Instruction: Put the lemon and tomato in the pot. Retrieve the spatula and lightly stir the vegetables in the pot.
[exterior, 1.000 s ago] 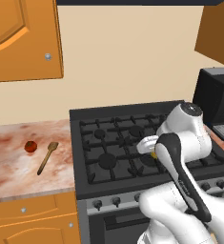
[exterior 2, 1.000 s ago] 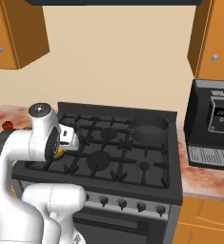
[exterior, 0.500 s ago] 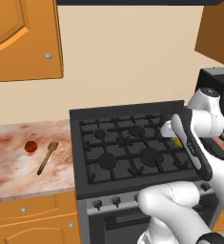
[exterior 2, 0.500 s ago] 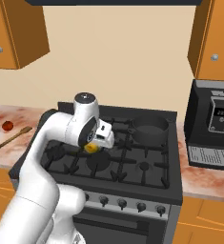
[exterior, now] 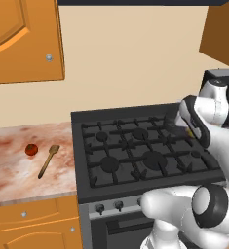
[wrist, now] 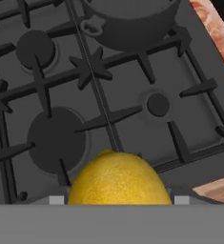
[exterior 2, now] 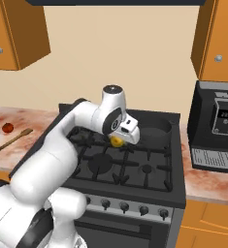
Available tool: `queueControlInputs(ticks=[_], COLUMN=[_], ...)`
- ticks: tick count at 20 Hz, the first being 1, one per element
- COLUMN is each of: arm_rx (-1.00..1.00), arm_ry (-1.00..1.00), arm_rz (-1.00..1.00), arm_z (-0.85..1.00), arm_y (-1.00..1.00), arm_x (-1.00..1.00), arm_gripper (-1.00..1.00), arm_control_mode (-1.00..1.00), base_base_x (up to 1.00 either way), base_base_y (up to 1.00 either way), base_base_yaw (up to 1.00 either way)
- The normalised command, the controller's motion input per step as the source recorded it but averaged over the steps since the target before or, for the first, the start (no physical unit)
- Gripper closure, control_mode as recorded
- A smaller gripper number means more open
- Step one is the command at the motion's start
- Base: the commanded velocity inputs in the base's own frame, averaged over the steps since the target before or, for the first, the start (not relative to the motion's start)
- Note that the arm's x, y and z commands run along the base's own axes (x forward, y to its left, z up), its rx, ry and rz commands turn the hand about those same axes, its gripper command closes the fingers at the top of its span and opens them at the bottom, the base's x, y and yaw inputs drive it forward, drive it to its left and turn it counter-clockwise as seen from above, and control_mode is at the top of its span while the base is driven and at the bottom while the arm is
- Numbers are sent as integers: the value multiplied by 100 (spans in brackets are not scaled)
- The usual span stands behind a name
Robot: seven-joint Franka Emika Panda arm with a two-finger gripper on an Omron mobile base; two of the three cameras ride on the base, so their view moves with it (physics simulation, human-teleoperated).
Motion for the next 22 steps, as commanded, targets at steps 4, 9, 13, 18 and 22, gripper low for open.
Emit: queueControlInputs(ticks=[4, 9, 13, 18, 22], arm_rx=[0, 0, 0, 0, -1], arm_ry=[-1, -6, -13, -11, 0], arm_rz=[-6, -4, -4, -4, -4], arm_z=[-9, -25, -11, 1, 20], arm_y=[-50, -17, -15, -21, -23], arm_x=[27, 50, 42, 33, 51], arm_gripper=[100, 100, 100, 100, 100], arm_control_mode=[-100, -100, -100, -100, -100], base_base_x=[0, 0, 0, 0, 0], base_base_y=[0, 0, 0, 0, 0], base_base_yaw=[0, 0, 0, 0, 0])
